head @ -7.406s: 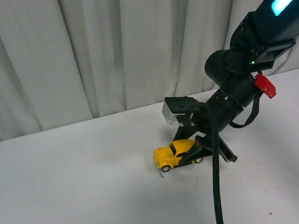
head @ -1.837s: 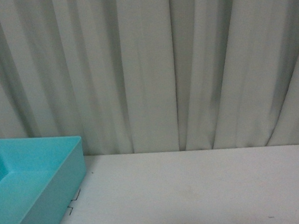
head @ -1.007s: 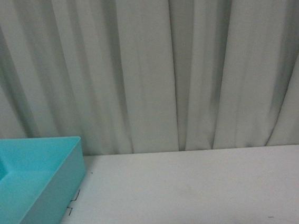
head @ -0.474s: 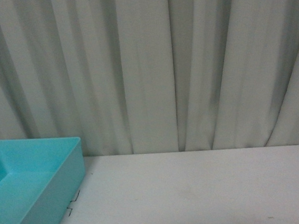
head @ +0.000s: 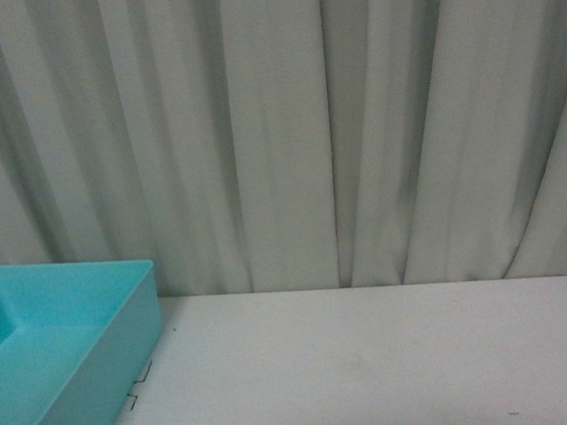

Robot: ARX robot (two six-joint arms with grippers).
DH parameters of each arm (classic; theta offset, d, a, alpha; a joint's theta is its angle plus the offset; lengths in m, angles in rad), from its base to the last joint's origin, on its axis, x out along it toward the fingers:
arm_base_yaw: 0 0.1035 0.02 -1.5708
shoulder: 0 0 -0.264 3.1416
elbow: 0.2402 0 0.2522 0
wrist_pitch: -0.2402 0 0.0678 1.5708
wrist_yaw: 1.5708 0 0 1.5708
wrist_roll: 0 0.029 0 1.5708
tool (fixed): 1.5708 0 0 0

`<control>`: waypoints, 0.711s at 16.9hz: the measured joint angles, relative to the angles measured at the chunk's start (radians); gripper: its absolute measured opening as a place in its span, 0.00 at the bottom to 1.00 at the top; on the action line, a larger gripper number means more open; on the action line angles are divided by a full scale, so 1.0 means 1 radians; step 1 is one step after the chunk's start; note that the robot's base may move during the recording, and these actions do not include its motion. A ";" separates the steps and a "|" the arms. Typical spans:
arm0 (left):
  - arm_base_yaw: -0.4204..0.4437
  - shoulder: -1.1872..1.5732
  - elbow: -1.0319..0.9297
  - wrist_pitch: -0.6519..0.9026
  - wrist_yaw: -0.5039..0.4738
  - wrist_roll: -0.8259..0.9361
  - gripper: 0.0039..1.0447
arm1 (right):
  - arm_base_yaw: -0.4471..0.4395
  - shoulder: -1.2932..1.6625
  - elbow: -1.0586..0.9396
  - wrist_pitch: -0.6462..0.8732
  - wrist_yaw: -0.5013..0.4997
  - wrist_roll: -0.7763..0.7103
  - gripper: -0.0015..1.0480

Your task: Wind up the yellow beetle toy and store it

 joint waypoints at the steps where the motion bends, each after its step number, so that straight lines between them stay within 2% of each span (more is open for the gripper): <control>1: 0.000 0.000 0.000 0.000 0.000 0.000 0.94 | 0.000 0.000 0.000 0.000 0.000 0.000 0.63; 3: 0.002 0.003 0.002 -0.015 0.010 -0.005 0.94 | 0.000 0.000 0.000 0.000 0.000 0.000 0.89; 4: -0.024 0.379 0.168 -0.140 0.251 -0.163 0.94 | 0.000 0.000 0.000 0.000 -0.001 0.001 0.93; 5: -0.113 0.521 0.206 -0.020 0.262 -0.201 0.94 | 0.000 0.000 0.000 0.000 0.000 0.001 0.94; 7: -0.280 0.882 0.286 0.268 0.207 -0.227 0.94 | 0.000 0.000 0.000 0.000 0.001 0.001 0.94; 8: -0.336 1.024 0.319 0.362 0.207 -0.205 0.94 | 0.000 0.002 0.000 -0.002 0.000 0.001 0.94; 10: -0.401 1.280 0.412 0.494 0.210 -0.129 0.94 | 0.000 0.001 0.000 -0.001 0.000 0.001 0.94; 12: -0.442 1.481 0.534 0.526 0.257 0.007 0.94 | 0.000 0.001 0.000 -0.001 0.000 0.001 0.94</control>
